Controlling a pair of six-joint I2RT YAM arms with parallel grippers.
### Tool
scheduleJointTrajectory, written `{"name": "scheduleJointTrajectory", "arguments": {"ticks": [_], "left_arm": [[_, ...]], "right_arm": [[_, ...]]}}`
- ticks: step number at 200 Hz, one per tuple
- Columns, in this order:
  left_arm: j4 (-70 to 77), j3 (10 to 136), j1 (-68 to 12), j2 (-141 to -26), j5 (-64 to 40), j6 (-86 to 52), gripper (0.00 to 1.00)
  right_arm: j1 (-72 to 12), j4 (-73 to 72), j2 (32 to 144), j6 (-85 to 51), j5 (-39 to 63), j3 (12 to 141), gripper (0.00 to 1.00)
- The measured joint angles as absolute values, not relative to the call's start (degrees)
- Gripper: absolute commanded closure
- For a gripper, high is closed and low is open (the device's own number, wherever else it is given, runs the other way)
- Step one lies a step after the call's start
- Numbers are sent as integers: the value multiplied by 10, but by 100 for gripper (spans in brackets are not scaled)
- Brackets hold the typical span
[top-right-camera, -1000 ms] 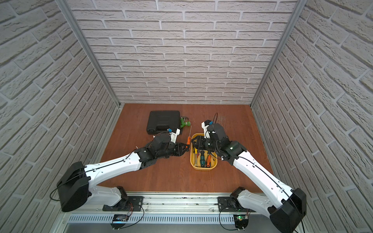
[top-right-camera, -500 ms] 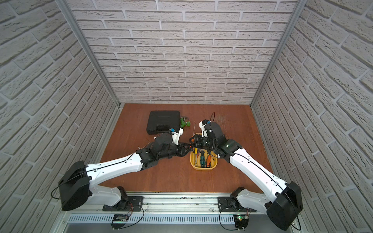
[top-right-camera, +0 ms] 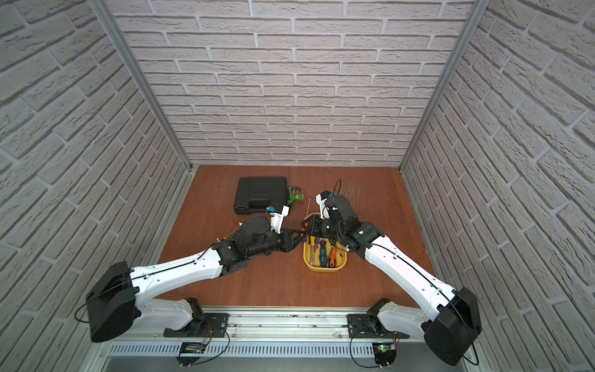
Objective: Put the screwdriver on the desktop into the storage box
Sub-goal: Pick up the screwdriver from the center of the board, then adjust the screwdriver at the center of the board.
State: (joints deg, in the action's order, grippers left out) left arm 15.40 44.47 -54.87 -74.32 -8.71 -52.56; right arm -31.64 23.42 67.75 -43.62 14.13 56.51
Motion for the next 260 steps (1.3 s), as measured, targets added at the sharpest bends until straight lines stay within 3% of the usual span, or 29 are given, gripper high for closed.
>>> {"name": "scheduleJointTrajectory", "arguments": {"ticks": [8,34,38,50,68,87,127,169,192,223,260], "left_arm": [[153,443,-549,-741,-87,-525,100],[150,440,-549,-734,-84,-522,100],[150,440,-549,-733,-84,-521,94],[151,439,-549,-733,-84,-521,62],[154,439,-549,-732,-87,-519,26],[145,438,-549,-722,-87,-510,2],[32,456,-535,-674,-71,-461,2],[-175,495,-479,-540,105,-410,2],[-283,514,-365,-486,174,-407,2],[-378,512,-189,-467,168,-414,2],[-381,435,-102,-489,136,-439,3]], "right_arm": [[-317,234,678,-434,143,565,97],[-318,229,678,-436,149,565,97],[-318,229,678,-436,149,565,97],[-318,229,678,-437,149,565,97],[-318,229,674,-438,142,564,97],[-319,234,669,-438,123,562,97],[-312,302,670,-420,62,572,97],[-289,380,682,-383,23,613,97],[-280,414,704,-366,10,631,97],[-276,447,738,-351,1,646,97],[-276,466,747,-342,0,647,97]]}}
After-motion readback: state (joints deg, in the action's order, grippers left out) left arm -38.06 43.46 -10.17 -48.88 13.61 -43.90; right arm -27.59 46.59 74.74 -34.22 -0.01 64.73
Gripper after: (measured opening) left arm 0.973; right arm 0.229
